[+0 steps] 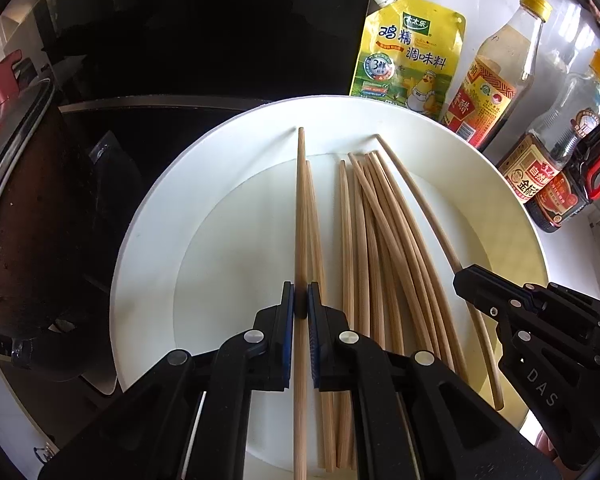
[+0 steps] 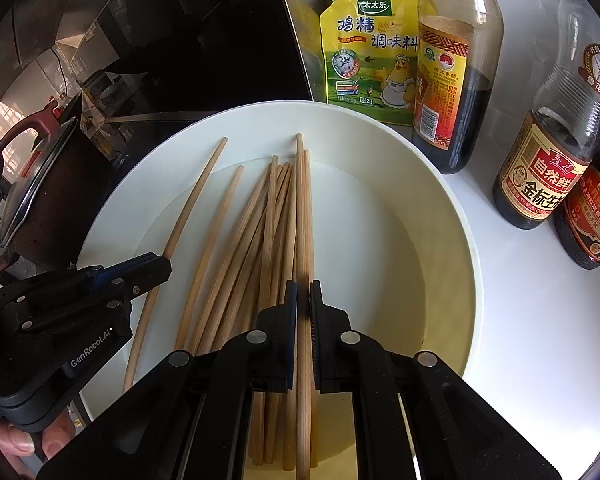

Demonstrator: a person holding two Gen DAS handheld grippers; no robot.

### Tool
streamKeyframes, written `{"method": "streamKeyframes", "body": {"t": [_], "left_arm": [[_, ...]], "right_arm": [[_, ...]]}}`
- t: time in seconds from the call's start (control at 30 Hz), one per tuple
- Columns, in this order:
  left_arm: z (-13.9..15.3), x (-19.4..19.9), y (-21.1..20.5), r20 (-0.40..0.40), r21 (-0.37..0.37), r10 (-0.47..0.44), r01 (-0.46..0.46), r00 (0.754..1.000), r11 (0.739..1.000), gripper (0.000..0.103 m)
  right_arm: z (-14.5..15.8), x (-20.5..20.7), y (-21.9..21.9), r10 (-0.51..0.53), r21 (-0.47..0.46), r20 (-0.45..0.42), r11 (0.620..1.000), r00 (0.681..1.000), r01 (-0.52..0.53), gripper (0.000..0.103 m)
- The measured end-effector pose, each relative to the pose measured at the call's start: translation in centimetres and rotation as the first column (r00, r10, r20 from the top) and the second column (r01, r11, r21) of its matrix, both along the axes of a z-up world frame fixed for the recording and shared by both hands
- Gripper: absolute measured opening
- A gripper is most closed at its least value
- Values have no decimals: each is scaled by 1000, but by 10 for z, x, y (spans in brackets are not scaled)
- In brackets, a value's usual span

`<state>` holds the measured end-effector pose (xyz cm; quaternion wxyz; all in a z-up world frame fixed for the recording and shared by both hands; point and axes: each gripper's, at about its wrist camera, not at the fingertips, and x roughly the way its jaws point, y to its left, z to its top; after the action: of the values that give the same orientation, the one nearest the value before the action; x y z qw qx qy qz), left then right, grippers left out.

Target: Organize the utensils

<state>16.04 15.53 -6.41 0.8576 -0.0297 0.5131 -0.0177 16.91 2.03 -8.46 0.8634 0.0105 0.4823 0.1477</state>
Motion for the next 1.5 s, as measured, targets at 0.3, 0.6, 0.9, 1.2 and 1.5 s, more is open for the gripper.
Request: {"method": "streamKeyframes", "body": {"t": [0.3, 0.6, 0.9, 1.2, 1.5], "left_arm": [[19, -13, 5, 56, 17, 40, -41, 998, 999, 64], [44, -36, 7, 105, 30, 62, -66, 993, 997, 85], [57, -57, 7, 120, 38, 87, -92, 989, 995, 90], [69, -75, 2, 141, 44, 115, -122, 983, 992, 94], [78, -89, -2, 159, 58, 139, -150, 977, 987, 95]], "right_arm": [[15, -11, -8, -29, -14, 48, 999, 998, 30, 21], [35, -31, -16, -54, -8, 85, 998, 995, 54, 40], [45, -52, -27, -70, 7, 89, 998, 994, 69, 48], [51, -73, -29, -59, -2, 95, 998, 994, 59, 52], [61, -85, -30, -51, -9, 115, 999, 992, 52, 56]]}}
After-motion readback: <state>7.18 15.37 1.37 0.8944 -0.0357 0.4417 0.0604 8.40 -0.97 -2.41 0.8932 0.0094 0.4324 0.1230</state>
